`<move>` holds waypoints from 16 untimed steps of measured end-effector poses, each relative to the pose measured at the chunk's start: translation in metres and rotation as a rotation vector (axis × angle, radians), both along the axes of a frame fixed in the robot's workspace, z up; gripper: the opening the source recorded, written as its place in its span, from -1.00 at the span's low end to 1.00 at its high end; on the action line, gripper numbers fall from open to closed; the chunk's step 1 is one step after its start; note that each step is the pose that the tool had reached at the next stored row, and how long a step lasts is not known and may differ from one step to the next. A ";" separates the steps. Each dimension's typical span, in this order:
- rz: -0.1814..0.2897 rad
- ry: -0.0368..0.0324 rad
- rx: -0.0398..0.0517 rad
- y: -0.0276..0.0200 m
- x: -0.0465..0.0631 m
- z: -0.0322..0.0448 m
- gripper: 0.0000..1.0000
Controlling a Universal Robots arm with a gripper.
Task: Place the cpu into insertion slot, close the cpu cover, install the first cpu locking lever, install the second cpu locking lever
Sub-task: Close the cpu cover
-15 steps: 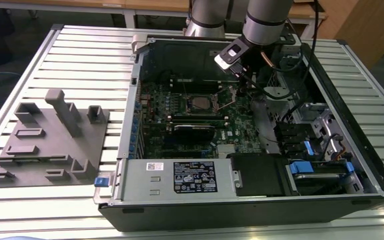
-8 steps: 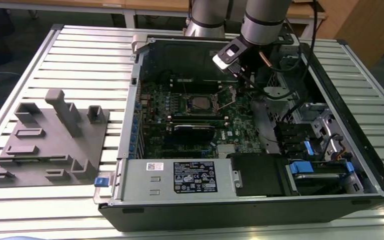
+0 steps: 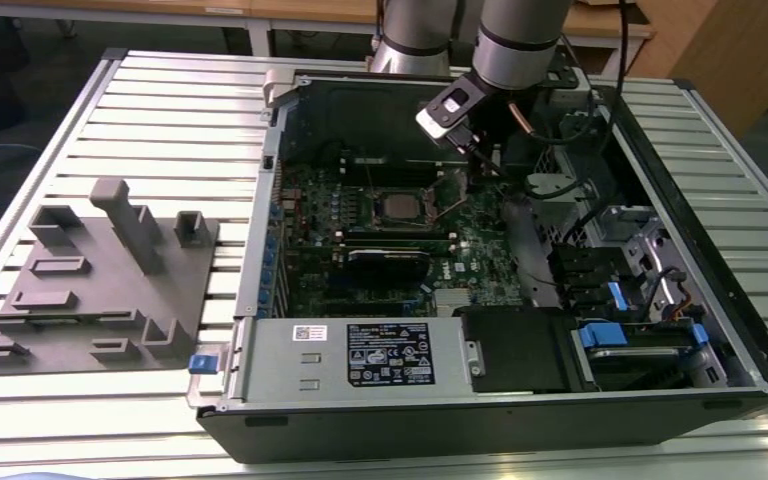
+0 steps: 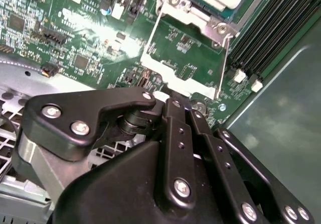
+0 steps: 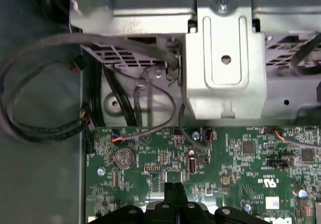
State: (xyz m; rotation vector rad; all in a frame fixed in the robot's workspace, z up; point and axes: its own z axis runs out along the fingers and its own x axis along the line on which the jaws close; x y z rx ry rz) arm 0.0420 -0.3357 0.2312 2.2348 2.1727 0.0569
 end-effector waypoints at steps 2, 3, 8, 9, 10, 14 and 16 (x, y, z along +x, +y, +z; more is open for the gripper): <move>0.000 0.0000 0.0000 0.0000 -0.004 0.0000 -0.79; 0.000 0.0000 0.0000 0.0000 -0.006 0.0000 -0.79; 0.000 0.0000 0.0000 0.0000 -0.015 0.0000 -0.79; 0.000 0.0000 0.0000 0.0000 -0.017 0.0000 -0.79; 0.000 0.0000 0.0000 0.0000 -0.019 0.0000 -0.79; 0.000 0.0000 0.0000 0.0000 -0.028 0.0000 -0.79; 0.000 0.0000 0.0000 0.0000 -0.032 -0.0001 -0.79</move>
